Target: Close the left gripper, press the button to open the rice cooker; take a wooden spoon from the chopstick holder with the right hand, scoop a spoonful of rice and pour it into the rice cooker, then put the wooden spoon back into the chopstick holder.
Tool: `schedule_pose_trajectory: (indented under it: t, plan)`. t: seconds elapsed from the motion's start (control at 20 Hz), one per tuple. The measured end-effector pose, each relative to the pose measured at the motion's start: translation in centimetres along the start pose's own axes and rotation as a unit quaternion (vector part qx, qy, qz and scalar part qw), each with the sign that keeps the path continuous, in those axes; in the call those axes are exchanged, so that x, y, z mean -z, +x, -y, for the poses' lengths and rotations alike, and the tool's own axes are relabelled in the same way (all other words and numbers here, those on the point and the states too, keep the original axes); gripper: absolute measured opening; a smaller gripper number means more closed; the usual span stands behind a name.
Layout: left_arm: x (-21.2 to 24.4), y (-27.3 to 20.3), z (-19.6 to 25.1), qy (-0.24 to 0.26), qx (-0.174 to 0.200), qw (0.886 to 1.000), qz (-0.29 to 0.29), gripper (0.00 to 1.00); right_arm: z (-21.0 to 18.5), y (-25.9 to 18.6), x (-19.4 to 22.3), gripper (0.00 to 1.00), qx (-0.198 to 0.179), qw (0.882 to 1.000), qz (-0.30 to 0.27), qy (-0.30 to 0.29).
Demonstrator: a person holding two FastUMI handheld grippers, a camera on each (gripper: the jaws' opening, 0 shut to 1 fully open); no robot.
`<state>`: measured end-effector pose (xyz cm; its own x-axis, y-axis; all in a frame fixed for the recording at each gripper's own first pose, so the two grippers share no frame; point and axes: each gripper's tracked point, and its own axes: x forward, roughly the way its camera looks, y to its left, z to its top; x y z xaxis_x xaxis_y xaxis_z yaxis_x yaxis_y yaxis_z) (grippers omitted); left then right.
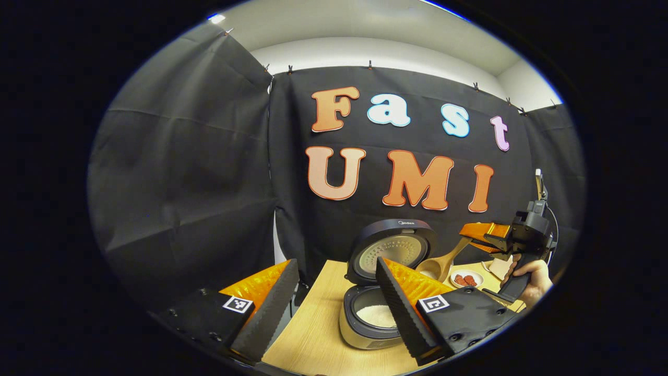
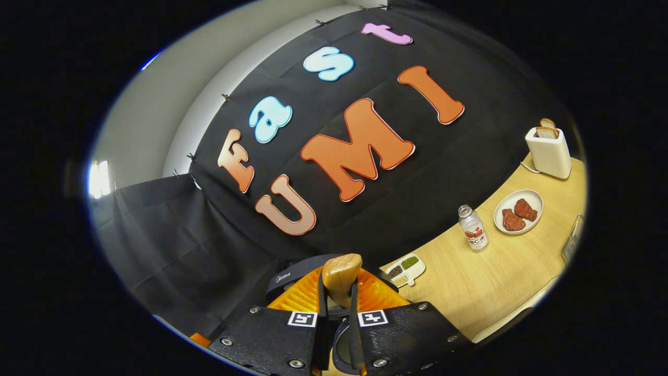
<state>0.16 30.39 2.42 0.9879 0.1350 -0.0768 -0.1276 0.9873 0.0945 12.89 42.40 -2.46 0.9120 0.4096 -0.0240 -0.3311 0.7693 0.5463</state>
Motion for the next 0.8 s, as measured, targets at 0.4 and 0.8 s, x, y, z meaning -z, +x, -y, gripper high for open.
schedule_pose_trajectory:
  t: [0.4,0.8]
  plan:
    - [0.5,0.3,0.2,0.003,0.005,1.0,-0.006,0.97,-0.4,0.5,1.7,0.14,-0.009,0.997,-0.016,-0.071]
    - [0.3,0.5,-0.3,0.001,-0.001,1.0,-0.005,0.97,-0.7,0.6,2.4,0.14,-0.014,0.99,-0.016,-0.142]
